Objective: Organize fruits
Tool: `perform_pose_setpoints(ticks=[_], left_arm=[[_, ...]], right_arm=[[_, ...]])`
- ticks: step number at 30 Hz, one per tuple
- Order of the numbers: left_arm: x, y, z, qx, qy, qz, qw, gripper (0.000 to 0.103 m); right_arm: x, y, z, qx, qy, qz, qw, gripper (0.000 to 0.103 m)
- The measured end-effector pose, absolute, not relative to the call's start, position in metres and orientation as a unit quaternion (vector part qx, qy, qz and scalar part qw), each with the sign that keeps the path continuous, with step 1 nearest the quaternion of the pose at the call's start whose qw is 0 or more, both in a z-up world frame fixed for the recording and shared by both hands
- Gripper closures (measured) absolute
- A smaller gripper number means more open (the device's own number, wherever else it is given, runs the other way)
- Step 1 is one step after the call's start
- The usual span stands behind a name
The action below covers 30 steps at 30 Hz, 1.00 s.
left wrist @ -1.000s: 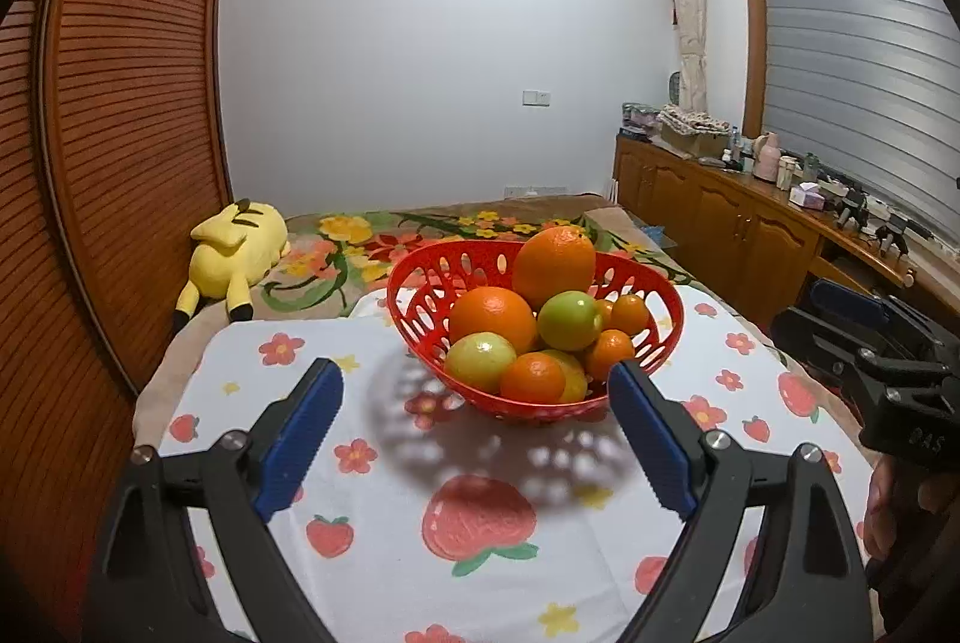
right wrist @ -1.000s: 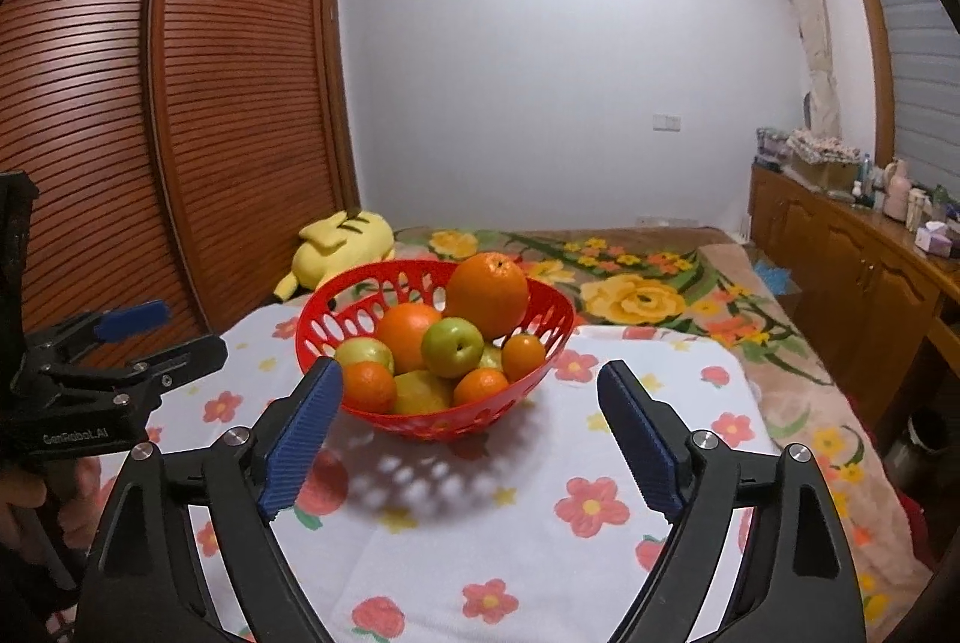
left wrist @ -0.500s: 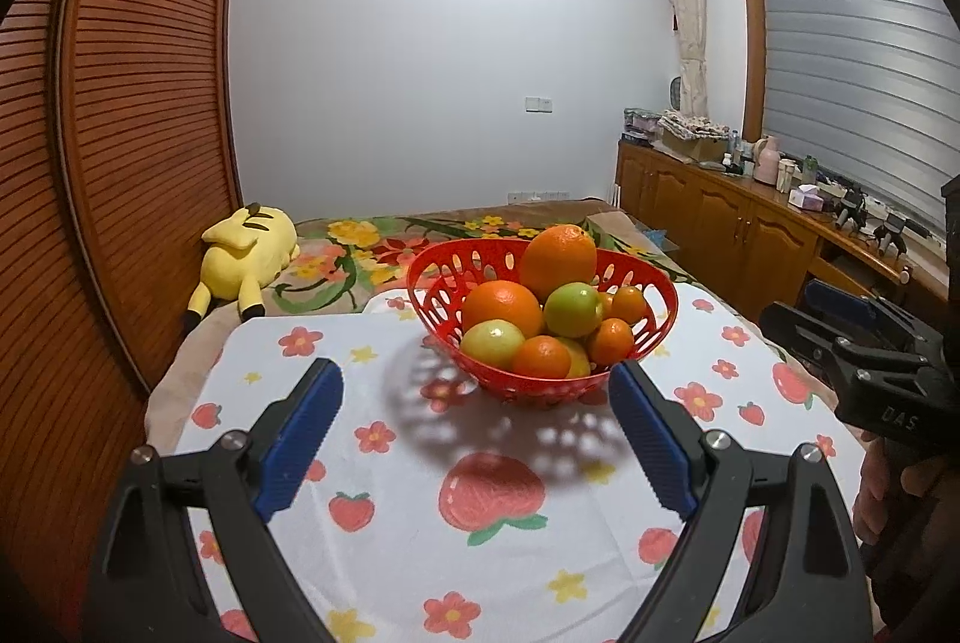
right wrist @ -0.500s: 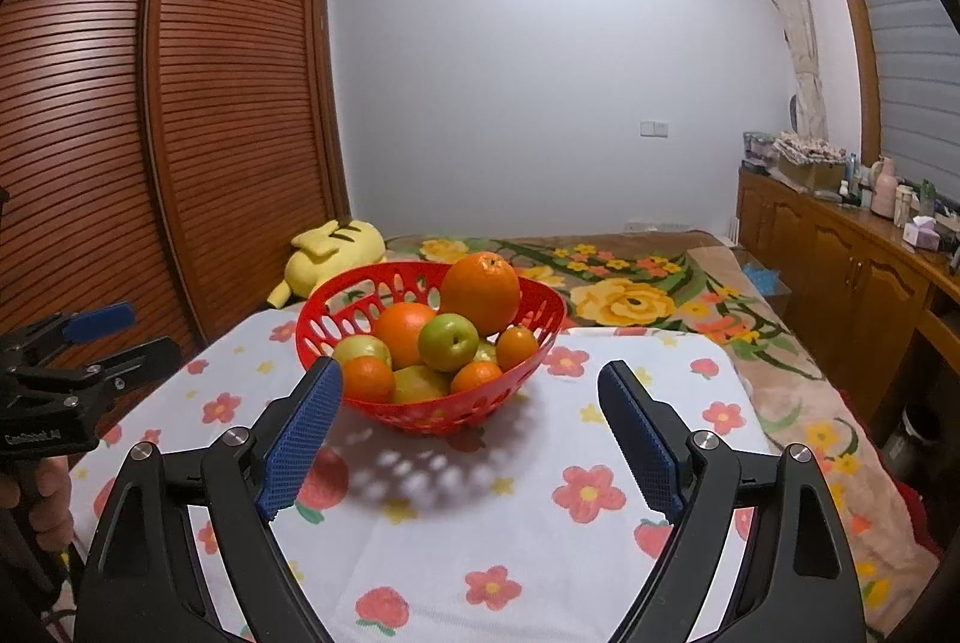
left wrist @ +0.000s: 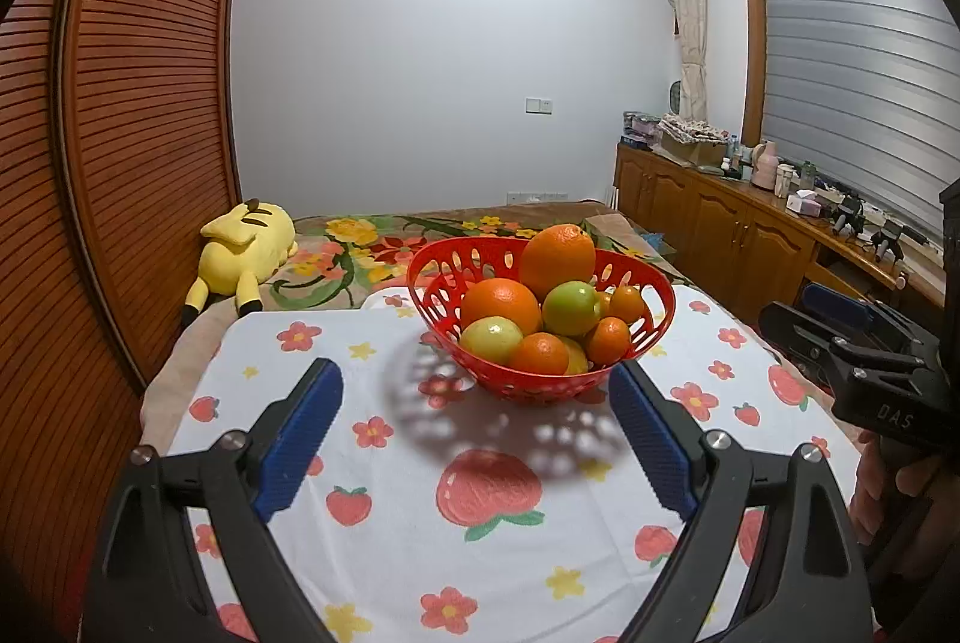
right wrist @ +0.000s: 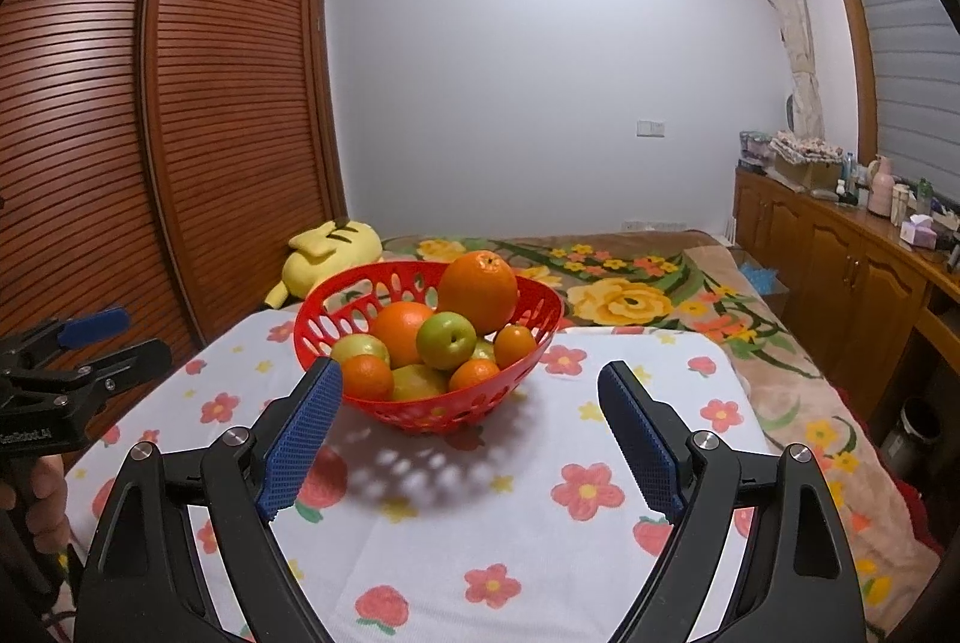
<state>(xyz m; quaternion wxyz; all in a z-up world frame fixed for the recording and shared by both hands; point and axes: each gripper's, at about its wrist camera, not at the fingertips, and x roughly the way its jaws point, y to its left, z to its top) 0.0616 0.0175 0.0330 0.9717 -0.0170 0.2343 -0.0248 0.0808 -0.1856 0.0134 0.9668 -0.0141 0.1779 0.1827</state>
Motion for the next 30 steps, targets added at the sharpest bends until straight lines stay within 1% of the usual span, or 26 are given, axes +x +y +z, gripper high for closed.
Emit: perform_pose_setpoints(ticks=[30], left_arm=[[0.0565,0.0116,0.0344,-0.015,0.229,-0.025,0.973,0.011]], right_arm=[[0.0788,-0.1847,0.0133,-0.014,0.177,0.183,0.967,0.014]])
